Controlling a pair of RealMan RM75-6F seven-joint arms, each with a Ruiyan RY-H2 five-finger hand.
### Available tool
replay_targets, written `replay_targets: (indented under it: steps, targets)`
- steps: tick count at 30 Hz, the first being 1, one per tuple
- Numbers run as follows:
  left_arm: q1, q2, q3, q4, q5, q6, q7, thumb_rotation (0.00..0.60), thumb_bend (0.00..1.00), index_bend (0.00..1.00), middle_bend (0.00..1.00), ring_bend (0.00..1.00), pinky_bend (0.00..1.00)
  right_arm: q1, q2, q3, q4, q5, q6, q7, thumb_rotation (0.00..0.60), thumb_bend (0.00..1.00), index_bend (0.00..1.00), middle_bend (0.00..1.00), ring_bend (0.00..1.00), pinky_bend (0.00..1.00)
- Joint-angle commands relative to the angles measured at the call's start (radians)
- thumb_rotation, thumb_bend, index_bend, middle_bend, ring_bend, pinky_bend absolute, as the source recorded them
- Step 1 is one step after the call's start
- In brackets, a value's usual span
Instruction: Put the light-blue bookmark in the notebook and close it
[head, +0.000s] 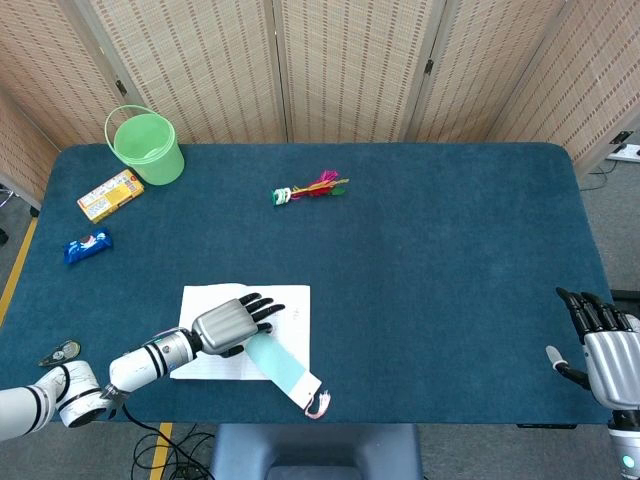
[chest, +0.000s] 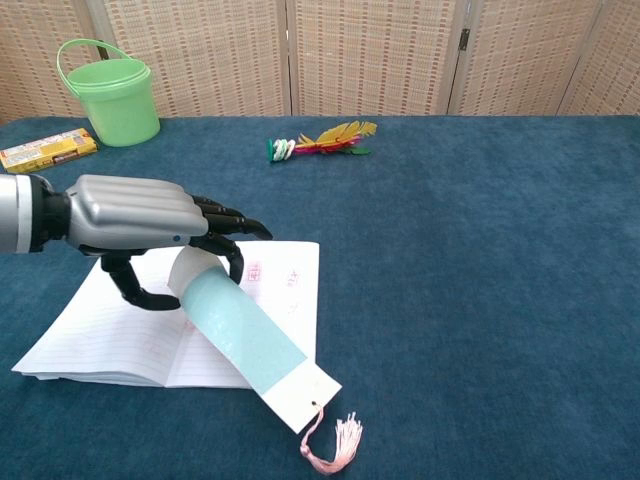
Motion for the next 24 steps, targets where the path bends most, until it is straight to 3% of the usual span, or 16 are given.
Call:
replay_targets:
  steps: [1,12,24]
  targets:
    - [-0.019,-0.025,-0.004,0.040,0.003,-0.016,0.014,0.600,0.40,0.31,0.00,0.00,0.14,0.000,0.000,0.000,-0.004,0.001,-0.001,-0.005,0.600,0.19,0.13,0.21,0.15,0.24]
    - [-0.057,-0.066,-0.014,0.143,-0.026,-0.050,-0.001,0.600,0.41,0.30,0.00,0.00,0.14,-0.004,0.002,0.001,-0.011,0.008,-0.001,-0.014,0.600,0.19,0.13,0.21,0.15,0.24]
    - [-0.066,-0.061,-0.023,0.178,-0.093,-0.088,0.008,0.600,0.41,0.27,0.00,0.00,0.14,-0.007,0.000,0.001,-0.006,0.006,0.002,-0.007,0.600,0.19,0.13,0.21,0.15,0.24]
